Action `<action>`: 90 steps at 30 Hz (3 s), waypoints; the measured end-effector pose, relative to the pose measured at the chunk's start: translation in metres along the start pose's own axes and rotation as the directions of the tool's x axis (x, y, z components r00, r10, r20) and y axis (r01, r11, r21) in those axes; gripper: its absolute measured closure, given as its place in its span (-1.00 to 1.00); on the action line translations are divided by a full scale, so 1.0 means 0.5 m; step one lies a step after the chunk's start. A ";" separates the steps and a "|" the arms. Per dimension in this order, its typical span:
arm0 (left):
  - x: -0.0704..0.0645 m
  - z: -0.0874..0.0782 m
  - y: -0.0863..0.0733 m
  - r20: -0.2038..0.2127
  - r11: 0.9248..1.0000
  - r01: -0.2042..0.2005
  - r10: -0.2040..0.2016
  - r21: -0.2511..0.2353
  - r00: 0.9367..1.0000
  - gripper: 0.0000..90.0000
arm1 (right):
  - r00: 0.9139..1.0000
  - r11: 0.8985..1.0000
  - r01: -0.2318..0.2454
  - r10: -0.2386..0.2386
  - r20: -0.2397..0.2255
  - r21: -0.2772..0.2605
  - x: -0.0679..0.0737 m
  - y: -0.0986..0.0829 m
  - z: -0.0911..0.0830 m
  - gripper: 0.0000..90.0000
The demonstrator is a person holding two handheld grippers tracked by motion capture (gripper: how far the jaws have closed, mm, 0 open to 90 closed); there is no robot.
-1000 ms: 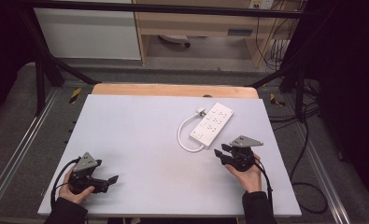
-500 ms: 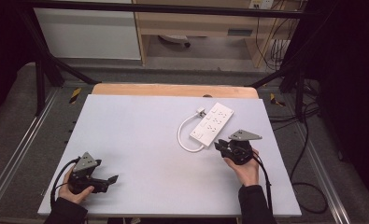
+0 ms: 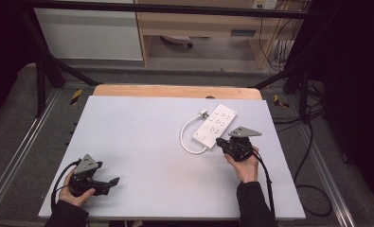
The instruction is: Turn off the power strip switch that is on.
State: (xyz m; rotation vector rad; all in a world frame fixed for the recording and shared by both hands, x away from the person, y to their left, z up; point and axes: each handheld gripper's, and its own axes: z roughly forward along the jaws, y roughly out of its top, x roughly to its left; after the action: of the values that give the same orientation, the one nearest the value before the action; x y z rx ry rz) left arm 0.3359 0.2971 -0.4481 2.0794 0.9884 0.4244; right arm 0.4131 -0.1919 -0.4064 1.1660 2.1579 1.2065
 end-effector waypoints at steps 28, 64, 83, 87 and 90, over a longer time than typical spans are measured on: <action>0.001 -0.003 0.000 -0.005 1.000 -0.004 0.004 -0.002 1.000 -0.86 | 0.998 0.998 -0.058 0.058 0.019 0.002 -0.022 0.028 0.077 1.00; 0.002 -0.003 0.000 -0.007 1.000 -0.003 0.003 -0.003 1.000 -0.86 | 0.997 0.998 -0.065 0.064 0.048 0.014 -0.047 0.060 0.134 1.00; 0.002 -0.003 0.000 -0.006 1.000 -0.003 0.003 -0.003 1.000 -0.86 | 0.994 0.995 -0.093 0.092 0.055 0.023 -0.055 0.075 0.176 1.00; 0.002 -0.003 0.000 -0.006 1.000 -0.003 0.003 -0.004 1.000 -0.86 | 0.993 0.995 -0.100 0.099 0.060 0.021 -0.059 0.072 0.182 1.00; 0.002 -0.003 0.000 -0.006 1.000 -0.004 0.004 -0.004 1.000 -0.86 | 0.993 0.994 -0.103 0.101 0.062 0.023 -0.060 0.069 0.189 1.00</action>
State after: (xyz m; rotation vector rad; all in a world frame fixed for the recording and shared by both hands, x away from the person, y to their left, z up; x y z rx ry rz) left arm 0.3357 0.2987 -0.4471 2.0782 0.9869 0.4342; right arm 0.5101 -0.1599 -0.4301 1.3212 2.0975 1.1728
